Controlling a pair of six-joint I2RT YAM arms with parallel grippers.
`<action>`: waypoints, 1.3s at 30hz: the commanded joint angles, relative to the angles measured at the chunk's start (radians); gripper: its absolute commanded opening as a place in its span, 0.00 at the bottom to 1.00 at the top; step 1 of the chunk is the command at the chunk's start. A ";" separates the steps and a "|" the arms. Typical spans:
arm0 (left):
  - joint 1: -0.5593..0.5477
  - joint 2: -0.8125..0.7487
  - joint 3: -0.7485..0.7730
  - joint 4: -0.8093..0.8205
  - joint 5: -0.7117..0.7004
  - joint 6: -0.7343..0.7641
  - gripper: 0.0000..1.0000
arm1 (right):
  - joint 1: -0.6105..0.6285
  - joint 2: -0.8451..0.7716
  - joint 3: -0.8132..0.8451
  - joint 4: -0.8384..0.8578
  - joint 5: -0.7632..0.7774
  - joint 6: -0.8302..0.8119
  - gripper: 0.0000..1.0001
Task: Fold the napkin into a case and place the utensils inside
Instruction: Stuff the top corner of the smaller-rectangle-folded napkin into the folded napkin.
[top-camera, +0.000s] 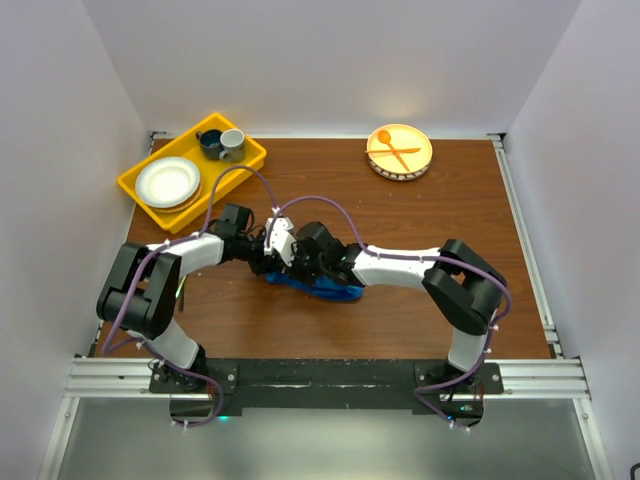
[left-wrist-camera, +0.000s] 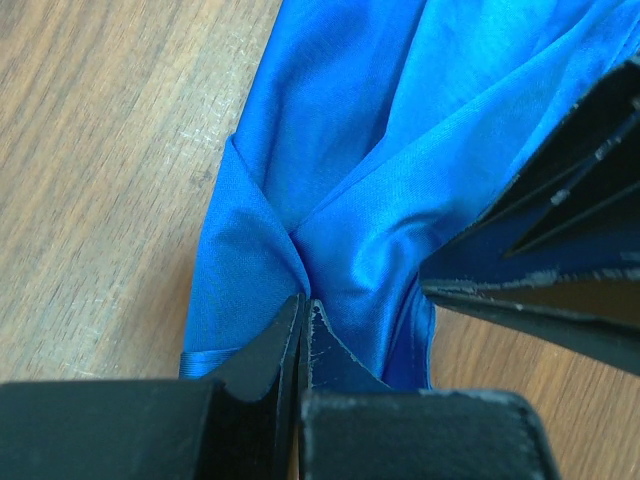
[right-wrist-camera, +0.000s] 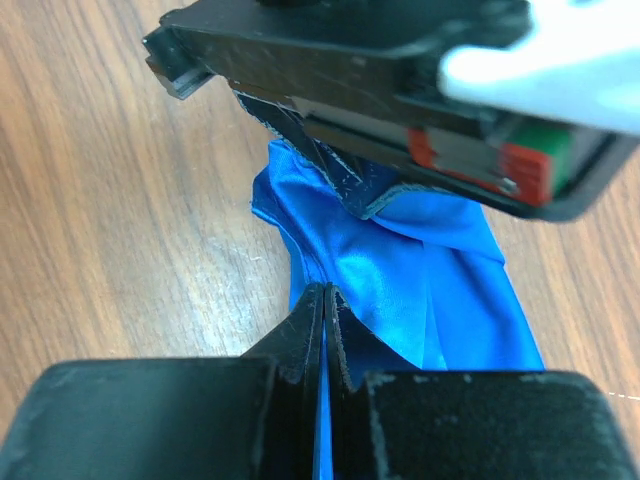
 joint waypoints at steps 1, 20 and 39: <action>0.016 0.032 -0.001 -0.030 -0.044 0.006 0.00 | -0.020 -0.022 0.021 -0.008 -0.058 0.066 0.00; 0.023 0.036 0.002 -0.031 -0.040 0.006 0.00 | 0.073 0.017 0.009 0.026 -0.043 -0.099 0.48; 0.023 0.032 -0.003 -0.028 -0.038 0.008 0.00 | 0.122 0.136 0.067 -0.049 -0.057 -0.156 0.45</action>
